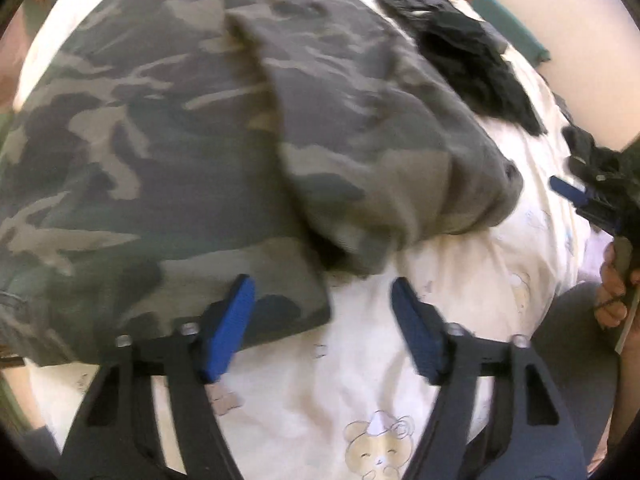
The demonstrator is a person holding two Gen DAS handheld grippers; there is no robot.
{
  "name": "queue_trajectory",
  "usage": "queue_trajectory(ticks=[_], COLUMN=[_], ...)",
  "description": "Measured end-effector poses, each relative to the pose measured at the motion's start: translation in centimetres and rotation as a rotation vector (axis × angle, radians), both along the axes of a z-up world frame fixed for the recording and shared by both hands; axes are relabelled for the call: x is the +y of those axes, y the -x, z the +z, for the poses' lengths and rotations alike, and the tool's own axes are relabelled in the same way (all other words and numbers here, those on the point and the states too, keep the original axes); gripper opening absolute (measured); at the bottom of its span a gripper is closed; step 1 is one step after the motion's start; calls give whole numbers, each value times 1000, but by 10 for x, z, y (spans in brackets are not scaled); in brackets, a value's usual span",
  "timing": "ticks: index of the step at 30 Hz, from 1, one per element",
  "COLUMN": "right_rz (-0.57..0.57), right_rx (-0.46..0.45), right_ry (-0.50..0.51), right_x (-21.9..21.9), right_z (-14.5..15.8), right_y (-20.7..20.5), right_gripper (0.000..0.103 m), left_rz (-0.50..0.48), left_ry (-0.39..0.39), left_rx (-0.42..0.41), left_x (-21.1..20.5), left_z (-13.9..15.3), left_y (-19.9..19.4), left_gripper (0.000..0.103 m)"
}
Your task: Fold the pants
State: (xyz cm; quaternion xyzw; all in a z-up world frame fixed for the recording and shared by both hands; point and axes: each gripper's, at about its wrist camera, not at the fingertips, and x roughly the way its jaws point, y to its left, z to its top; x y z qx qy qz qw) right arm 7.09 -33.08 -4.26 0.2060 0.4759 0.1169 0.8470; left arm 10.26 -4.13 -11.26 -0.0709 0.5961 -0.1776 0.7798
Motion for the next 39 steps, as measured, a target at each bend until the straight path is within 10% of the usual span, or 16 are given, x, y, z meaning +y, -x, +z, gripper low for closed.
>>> queue_trajectory(ticks=[6, 8, 12, 17, 26, 31, 37, 39], right_rz=[43, 63, 190, 267, 390, 462, 380, 311], right_rx=[79, 94, 136, 122, -86, 57, 312, 337], right_ry=[101, 148, 244, 247, 294, 366, 425, 579], right_x=[13, 20, 45, 57, 49, 38, 11, 0], right_z=[-20, -26, -42, -52, 35, 37, -21, -28], right_y=[-8, -8, -8, -11, 12, -1, -22, -22], right_gripper=[74, 74, 71, 12, 5, 5, 5, 5], left_rz=[-58, -67, -122, -119, -90, -106, -255, -276], left_ry=[-49, 8, 25, 64, 199, 224, 62, -9], left_rx=[-94, -82, -88, -77, -124, -93, 17, 7], left_x=[-27, -25, -33, -23, 15, 29, 0, -6], left_z=[-6, -8, -9, -5, 57, 62, 22, 16], left_y=[-7, -11, -10, -10, -15, -19, 4, 9], left_gripper=[42, 13, 10, 2, 1, 0, 1, 1])
